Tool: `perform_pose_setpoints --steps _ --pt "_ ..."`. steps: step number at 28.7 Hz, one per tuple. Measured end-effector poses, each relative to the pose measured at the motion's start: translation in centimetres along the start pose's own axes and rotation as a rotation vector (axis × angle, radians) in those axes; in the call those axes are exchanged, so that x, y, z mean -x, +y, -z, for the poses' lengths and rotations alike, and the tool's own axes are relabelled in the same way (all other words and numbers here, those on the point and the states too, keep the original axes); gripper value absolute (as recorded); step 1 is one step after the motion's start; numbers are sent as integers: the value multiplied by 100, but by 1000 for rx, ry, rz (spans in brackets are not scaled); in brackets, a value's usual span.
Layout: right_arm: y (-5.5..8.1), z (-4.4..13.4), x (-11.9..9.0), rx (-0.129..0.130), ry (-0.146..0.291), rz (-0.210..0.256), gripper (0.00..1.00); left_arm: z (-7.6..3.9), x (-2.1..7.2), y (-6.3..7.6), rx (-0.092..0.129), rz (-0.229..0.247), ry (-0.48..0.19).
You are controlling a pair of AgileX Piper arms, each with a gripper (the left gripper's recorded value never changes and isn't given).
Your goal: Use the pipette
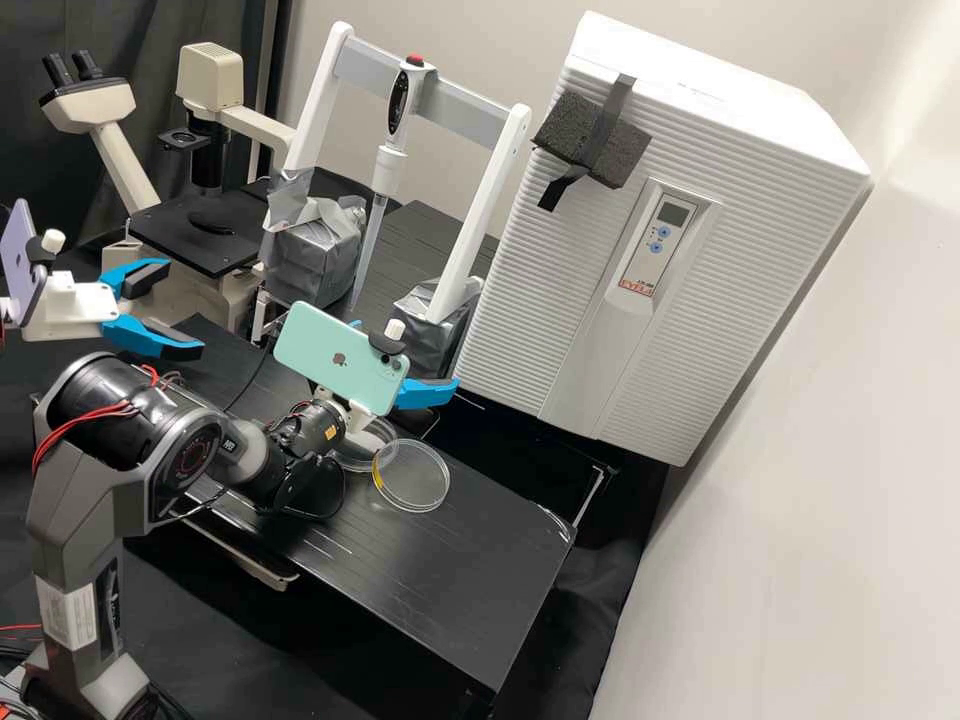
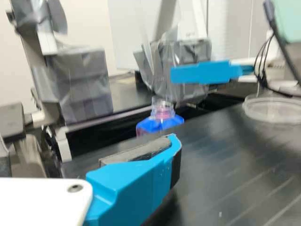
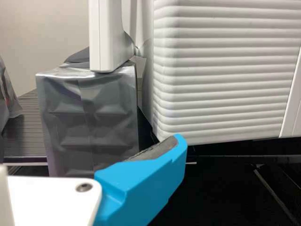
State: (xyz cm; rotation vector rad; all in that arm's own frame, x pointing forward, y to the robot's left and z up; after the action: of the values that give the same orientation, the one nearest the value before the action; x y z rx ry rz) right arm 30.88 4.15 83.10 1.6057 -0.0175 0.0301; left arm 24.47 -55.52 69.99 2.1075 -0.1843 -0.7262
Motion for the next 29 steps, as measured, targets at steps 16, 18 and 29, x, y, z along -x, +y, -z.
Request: perform_pose_setpoints --steps 16,18,29 --pt "267 158 201 -34 67 -70 100 28 48 -83 45 8 9" --pt "394 264 286 -50 111 -109 100 33 48 -82 46 8 8" --pt "639 782 443 -69 311 -183 100 58 218 352 50 -150 8"
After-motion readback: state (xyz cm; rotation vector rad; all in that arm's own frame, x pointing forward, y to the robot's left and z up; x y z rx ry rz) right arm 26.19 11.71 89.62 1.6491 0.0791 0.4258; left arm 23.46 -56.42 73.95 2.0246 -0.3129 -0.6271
